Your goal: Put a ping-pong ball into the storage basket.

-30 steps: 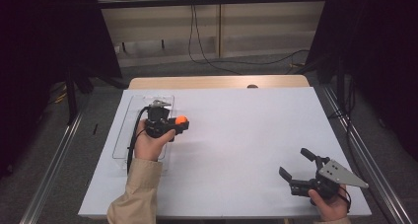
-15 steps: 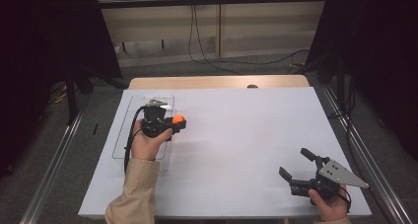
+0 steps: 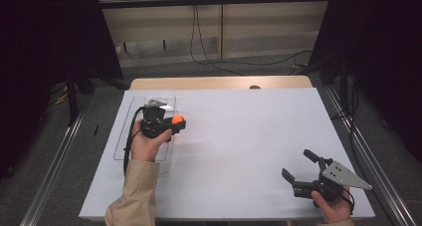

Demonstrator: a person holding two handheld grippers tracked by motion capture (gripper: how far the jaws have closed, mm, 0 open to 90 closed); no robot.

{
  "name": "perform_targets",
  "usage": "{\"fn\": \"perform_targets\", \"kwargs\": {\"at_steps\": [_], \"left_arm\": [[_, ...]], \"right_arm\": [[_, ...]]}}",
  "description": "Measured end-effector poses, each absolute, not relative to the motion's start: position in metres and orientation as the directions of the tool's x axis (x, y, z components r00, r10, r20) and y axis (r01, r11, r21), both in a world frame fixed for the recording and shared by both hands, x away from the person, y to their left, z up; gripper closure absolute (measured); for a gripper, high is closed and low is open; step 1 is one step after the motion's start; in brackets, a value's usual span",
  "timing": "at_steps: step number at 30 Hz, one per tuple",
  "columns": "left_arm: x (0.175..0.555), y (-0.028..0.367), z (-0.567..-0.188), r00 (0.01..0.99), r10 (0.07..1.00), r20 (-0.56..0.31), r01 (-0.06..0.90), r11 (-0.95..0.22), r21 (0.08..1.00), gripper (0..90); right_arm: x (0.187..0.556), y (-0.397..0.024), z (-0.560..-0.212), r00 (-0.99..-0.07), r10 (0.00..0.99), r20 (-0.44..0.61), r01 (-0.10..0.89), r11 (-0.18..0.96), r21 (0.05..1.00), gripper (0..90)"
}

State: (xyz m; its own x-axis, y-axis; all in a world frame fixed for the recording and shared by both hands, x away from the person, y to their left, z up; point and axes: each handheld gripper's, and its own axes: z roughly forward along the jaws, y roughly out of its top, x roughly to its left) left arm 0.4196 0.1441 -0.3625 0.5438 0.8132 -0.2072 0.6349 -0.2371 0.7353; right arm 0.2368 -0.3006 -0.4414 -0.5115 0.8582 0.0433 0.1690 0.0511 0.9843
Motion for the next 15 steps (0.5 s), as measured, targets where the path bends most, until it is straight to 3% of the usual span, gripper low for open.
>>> {"fn": "perform_targets", "kwargs": {"at_steps": [15], "left_arm": [[0.4205, 0.1511, -0.3611, 0.531, 0.821, -0.209, 0.637, -0.224, 0.738, 50.9]], "right_arm": [[0.2371, -0.3006, -0.4417, -0.511, 0.858, 0.042, 0.169, 0.052, 0.984, 2.7]]}}
